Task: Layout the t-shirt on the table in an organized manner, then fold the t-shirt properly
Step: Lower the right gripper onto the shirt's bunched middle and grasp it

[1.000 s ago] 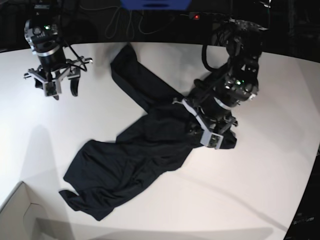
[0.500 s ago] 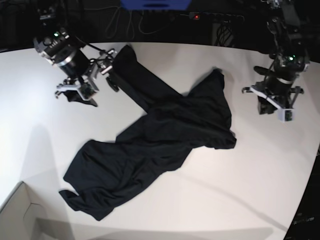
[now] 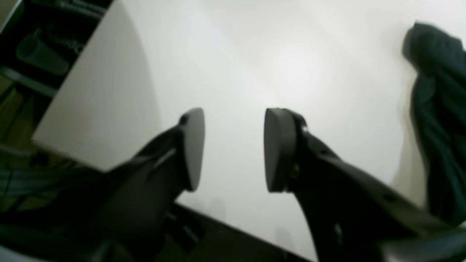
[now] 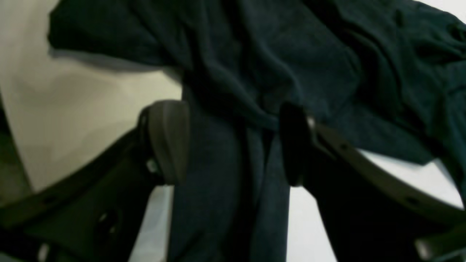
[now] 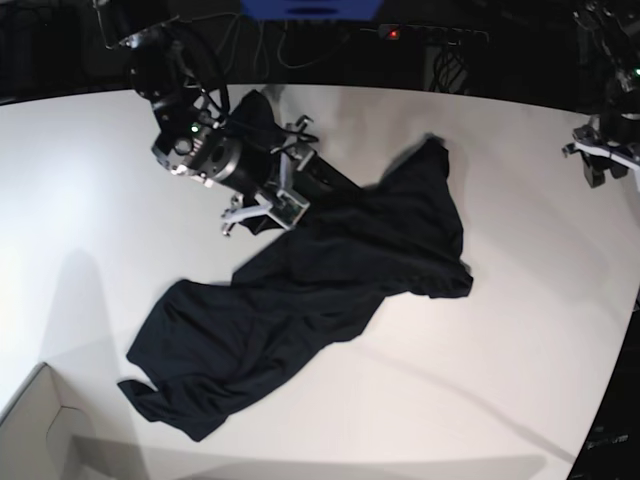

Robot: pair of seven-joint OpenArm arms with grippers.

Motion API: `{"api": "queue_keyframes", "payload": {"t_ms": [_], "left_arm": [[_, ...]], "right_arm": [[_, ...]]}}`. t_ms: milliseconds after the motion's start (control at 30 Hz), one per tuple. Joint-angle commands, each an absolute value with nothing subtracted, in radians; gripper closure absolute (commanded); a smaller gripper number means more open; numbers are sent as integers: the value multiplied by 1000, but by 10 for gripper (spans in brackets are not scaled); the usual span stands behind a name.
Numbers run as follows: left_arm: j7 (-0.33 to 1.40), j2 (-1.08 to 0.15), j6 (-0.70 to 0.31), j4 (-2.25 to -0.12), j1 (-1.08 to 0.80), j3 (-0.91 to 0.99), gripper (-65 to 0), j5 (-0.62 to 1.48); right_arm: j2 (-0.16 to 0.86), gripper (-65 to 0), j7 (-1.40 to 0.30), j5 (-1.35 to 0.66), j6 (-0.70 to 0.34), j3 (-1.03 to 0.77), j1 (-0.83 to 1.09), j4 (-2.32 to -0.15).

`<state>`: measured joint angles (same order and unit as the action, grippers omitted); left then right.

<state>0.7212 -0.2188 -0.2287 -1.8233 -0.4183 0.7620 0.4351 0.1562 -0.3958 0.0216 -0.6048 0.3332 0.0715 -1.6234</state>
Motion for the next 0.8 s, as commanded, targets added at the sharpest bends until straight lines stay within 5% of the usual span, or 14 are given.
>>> {"api": "queue_keyframes", "payload": {"t_ms": [0, 467, 767], "left_arm": [[696, -234, -226, -1837, -420, 773, -261, 447], [696, -197, -226, -1840, -420, 796, -261, 443], [696, -200, -226, -1833, -409, 796, -261, 443]], "right_arm": [[147, -350, -369, 7, -602, 331, 51, -1630], [122, -344, -369, 7, -602, 334, -81, -1448], [120, -160, -369, 7, -602, 334, -111, -1388]]}}
